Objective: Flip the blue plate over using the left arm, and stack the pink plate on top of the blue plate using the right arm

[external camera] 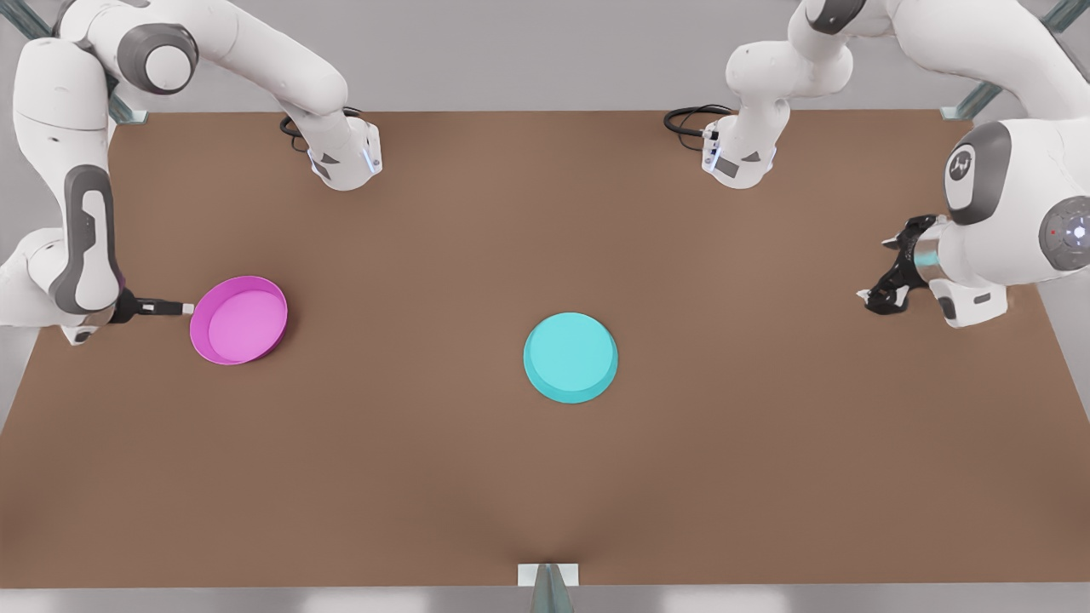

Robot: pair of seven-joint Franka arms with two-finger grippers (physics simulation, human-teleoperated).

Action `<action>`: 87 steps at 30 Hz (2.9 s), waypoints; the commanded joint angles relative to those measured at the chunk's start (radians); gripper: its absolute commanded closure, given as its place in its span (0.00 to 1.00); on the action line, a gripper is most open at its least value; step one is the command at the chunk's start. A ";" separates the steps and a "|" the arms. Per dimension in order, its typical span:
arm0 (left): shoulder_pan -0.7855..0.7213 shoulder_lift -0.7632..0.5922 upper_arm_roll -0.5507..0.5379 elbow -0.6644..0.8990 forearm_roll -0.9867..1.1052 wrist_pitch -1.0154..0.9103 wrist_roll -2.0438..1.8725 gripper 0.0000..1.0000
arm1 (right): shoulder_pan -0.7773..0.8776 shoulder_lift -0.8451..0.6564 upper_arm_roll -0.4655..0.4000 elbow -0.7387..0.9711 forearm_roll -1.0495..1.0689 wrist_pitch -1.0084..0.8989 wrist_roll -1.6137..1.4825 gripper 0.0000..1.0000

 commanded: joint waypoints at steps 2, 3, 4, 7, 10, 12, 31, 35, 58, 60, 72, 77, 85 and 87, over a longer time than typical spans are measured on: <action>0.011 0.009 -0.042 0.000 0.007 0.280 1.025 0.00 | -0.020 -0.031 0.001 -0.083 0.054 0.277 -0.364 0.00; 0.011 0.023 -0.034 0.008 0.003 0.272 1.021 0.00 | -0.037 -0.039 0.003 -0.117 0.065 0.312 -0.367 0.00; 0.010 0.020 -0.035 0.010 -0.002 0.225 1.022 0.00 | -0.038 -0.057 0.003 -0.169 0.088 0.354 -0.383 0.00; 0.009 0.016 -0.043 0.011 -0.003 0.197 1.025 0.00 | -0.061 -0.057 0.004 -0.233 0.118 0.420 -0.383 0.00; 0.009 0.012 -0.043 0.011 -0.003 0.196 1.027 0.00 | -0.060 -0.057 0.006 -0.249 0.122 0.421 -0.383 0.00; 0.009 0.012 -0.043 0.010 -0.017 0.194 1.027 0.00 | -0.052 -0.057 0.006 -0.270 0.122 0.418 -0.381 0.00; 0.005 0.003 -0.052 0.027 -0.037 0.119 1.022 0.00 | -0.046 -0.067 0.024 -0.293 0.123 0.383 -0.435 0.79; 0.005 0.004 -0.052 0.027 -0.037 0.117 1.021 0.00 | -0.046 -0.100 0.052 -0.282 0.146 0.296 -0.430 0.79; 0.003 0.000 -0.071 0.028 -0.036 0.087 1.002 0.00 | 0.739 0.050 0.182 0.089 0.592 0.110 0.949 0.79; 0.002 0.000 -0.071 0.028 -0.036 0.087 1.002 0.00 | 0.776 0.091 0.182 0.153 0.596 0.118 0.970 0.79; -0.004 0.003 -0.081 0.034 -0.037 0.076 0.999 0.00 | 1.221 0.167 -0.016 0.308 0.553 0.383 1.162 0.79; -0.004 0.000 -0.083 0.036 -0.037 0.075 0.999 0.00 | 1.289 0.176 -0.062 0.293 0.553 0.403 1.199 0.79; -0.004 0.001 -0.081 0.039 -0.039 0.075 1.001 0.00 | 1.287 0.183 -0.062 0.296 0.551 0.400 1.196 0.00; -0.004 0.003 -0.081 0.040 -0.039 0.075 1.001 0.00 | 1.275 0.180 -0.063 0.305 0.553 0.402 1.173 0.00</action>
